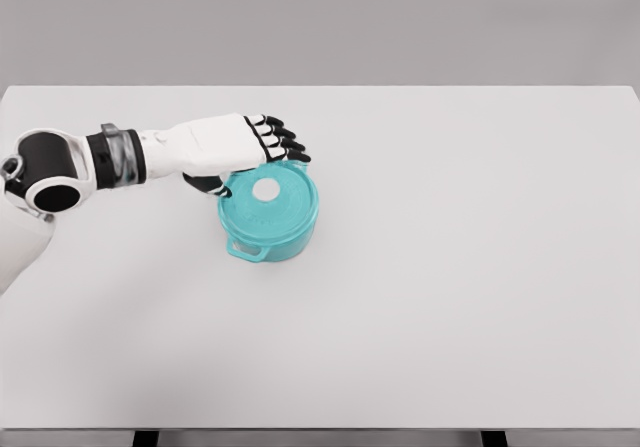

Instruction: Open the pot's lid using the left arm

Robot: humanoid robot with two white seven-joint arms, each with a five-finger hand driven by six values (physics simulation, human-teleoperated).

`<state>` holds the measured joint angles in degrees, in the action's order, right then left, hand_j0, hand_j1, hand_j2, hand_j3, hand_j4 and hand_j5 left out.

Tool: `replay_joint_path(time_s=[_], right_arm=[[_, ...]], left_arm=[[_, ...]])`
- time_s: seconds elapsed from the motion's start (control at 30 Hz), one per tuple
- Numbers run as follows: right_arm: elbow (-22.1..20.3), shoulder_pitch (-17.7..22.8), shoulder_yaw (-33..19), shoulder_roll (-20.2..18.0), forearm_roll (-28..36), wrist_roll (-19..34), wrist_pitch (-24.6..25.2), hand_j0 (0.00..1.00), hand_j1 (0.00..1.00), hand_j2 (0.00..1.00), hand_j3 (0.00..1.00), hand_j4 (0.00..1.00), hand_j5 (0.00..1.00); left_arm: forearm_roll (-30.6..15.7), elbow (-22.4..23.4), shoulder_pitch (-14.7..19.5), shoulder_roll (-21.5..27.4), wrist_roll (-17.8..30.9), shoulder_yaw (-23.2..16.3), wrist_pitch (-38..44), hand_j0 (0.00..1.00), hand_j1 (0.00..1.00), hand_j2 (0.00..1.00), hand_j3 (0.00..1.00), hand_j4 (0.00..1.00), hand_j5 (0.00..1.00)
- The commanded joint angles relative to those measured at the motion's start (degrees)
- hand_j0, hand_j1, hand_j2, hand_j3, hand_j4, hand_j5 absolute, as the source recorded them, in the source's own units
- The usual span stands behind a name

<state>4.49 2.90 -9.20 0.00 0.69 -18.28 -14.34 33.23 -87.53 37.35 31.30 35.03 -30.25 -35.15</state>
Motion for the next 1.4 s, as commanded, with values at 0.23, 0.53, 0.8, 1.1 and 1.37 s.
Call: replay_joint_path(time_s=[0.23, 0.53, 0.8, 1.1, 1.37], right_arm=[[0.0, 0.0, 0.1, 0.0, 0.1, 0.0, 0.0, 1.00, 1.00, 1.00, 1.00, 1.00, 1.00], [0.0, 0.0, 0.0, 0.0, 0.1, 0.0, -0.1, 1.00, 1.00, 1.00, 1.00, 1.00, 1.00], [0.0, 0.0, 0.0, 0.0, 0.0, 0.0, -0.1, 1.00, 1.00, 1.00, 1.00, 1.00, 1.00], [0.0, 0.0, 0.1, 0.0, 0.1, 0.0, 0.0, 1.00, 1.00, 1.00, 1.00, 1.00, 1.00], [0.0, 0.0, 0.1, 0.0, 0.0, 0.0, 0.0, 1.00, 1.00, 1.00, 1.00, 1.00, 1.00]], left_arm=[[-1.1, 0.3, 1.7, -0.1, 0.0, 0.0, 0.1, 1.00, 1.00, 1.00, 1.00, 1.00, 1.00], [-5.5, -3.0, 1.2, 2.8, 0.0, -2.1, 0.1, 1.00, 1.00, 1.00, 1.00, 1.00, 1.00], [-6.2, -4.9, -0.4, 4.3, 0.0, -2.4, 0.1, 1.00, 1.00, 1.00, 1.00, 1.00, 1.00], [-5.9, -4.8, -1.1, 4.2, 0.0, -2.4, 0.1, 1.00, 1.00, 1.00, 1.00, 1.00, 1.00], [-5.6, -4.8, -1.1, 4.2, 0.0, -2.4, 0.1, 1.00, 1.00, 1.00, 1.00, 1.00, 1.00]])
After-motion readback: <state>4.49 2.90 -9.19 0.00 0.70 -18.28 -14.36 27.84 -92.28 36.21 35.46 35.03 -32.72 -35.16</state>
